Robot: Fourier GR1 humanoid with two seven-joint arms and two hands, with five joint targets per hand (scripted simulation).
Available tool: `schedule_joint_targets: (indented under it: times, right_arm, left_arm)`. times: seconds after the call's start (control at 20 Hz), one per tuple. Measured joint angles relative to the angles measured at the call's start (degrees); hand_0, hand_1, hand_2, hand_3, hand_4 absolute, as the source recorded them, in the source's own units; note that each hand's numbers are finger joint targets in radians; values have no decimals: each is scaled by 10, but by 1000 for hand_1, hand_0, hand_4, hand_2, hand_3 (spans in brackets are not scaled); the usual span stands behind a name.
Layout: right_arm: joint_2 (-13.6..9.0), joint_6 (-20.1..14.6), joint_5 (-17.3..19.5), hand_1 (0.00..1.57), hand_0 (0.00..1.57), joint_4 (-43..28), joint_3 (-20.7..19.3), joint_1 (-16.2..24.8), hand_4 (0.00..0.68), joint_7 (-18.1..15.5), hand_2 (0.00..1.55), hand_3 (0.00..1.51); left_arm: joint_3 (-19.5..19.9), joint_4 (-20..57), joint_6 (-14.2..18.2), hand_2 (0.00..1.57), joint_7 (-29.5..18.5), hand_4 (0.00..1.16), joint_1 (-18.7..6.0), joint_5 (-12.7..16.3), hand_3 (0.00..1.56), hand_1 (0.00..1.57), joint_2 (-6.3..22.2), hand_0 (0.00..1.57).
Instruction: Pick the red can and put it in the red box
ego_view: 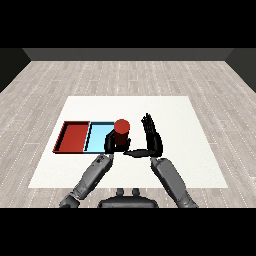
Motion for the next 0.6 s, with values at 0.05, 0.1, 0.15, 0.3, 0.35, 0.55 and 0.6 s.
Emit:
schedule_joint_targets:
  times: [0.05,0.1,0.15,0.3,0.35,0.55,0.6]
  right_arm:
    - [-7,11,-10,0,0,-14,-10,13,0,-2,0,0]
    - [-10,15,-13,0,0,-33,-12,28,0,-1,0,0]
    - [-19,22,-20,0,0,-53,-19,45,0,1,0,0]
    - [-47,49,-41,0,0,-84,-50,85,0,-7,0,0]
    - [-55,57,-44,0,0,-88,-60,95,0,-9,0,0]
    - [-77,76,-60,0,0,-112,-91,139,0,-12,0,0]
    - [-77,77,-60,0,0,-111,-93,149,0,-16,0,0]
  left_arm:
    - [2,-10,3,1571,6,1127,3,-5,1472,1571,3,1571]
    - [6,-15,4,1571,9,1128,6,-10,1476,1571,5,1571]
    - [14,-26,0,1571,16,1135,7,-9,1484,1571,15,1571]
    - [38,-44,-10,1571,27,1126,16,-11,1479,1571,43,1571]
    - [48,-50,-16,1571,30,1125,19,-11,1487,1571,55,1571]
    - [88,-70,-19,1571,69,1118,14,-15,1490,1571,106,1571]
    - [96,-77,-20,1571,76,1117,18,-18,1495,1571,120,1571]
